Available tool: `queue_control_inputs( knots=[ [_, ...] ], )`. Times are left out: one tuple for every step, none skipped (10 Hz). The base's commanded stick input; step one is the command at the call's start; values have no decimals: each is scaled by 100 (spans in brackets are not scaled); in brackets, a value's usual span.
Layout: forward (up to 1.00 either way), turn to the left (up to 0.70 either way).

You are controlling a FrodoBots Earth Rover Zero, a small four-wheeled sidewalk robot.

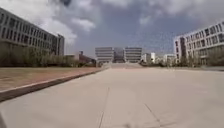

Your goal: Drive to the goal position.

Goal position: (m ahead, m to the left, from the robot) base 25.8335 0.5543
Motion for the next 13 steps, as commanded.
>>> queue_control_inputs(
  knots=[
    [100,0],
    [100,0],
    [100,0],
    [100,0],
    [100,0],
    [100,0],
    [100,0],
    [100,0],
    [100,0],
    [100,0],
    [100,0],
    [100,0],
    [100,0]
  ],
)
